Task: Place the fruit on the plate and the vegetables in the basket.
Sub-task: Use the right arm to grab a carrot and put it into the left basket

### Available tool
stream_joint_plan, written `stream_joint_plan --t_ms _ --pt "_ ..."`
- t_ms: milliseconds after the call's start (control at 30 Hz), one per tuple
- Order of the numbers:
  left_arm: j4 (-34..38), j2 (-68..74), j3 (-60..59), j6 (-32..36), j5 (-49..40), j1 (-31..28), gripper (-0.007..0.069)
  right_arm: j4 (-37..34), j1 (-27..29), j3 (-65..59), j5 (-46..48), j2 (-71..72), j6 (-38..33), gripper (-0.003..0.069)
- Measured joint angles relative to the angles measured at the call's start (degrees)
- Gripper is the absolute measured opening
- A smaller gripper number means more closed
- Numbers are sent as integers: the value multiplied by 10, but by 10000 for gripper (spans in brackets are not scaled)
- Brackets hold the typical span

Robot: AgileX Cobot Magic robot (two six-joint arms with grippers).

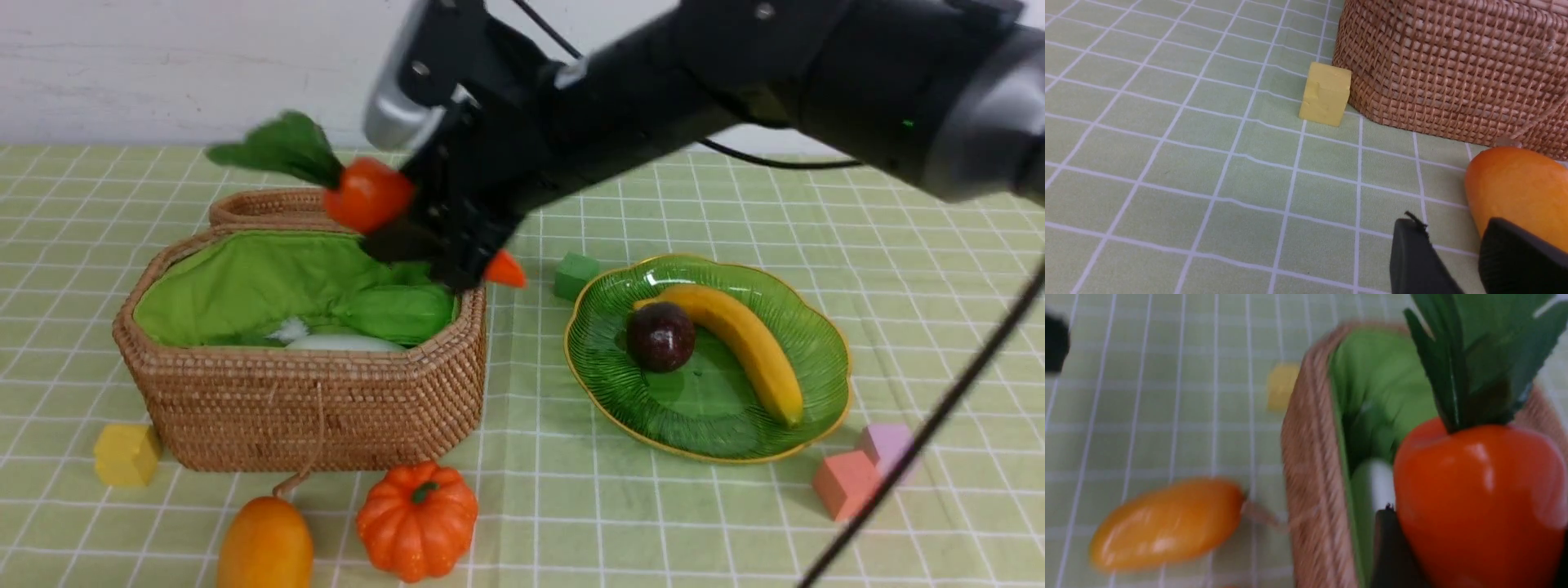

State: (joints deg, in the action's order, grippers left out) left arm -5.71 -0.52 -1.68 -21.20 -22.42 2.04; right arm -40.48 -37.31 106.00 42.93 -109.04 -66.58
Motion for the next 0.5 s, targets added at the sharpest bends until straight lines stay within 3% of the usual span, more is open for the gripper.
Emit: stream_joint_plan --t_ms 267,500 --pt "0 0 0 0 0 0 239 -83 -19 149 -78 -185 2 380" --pt "0 0 0 0 0 0 239 -14 -26 153 -93 -221 94 386"
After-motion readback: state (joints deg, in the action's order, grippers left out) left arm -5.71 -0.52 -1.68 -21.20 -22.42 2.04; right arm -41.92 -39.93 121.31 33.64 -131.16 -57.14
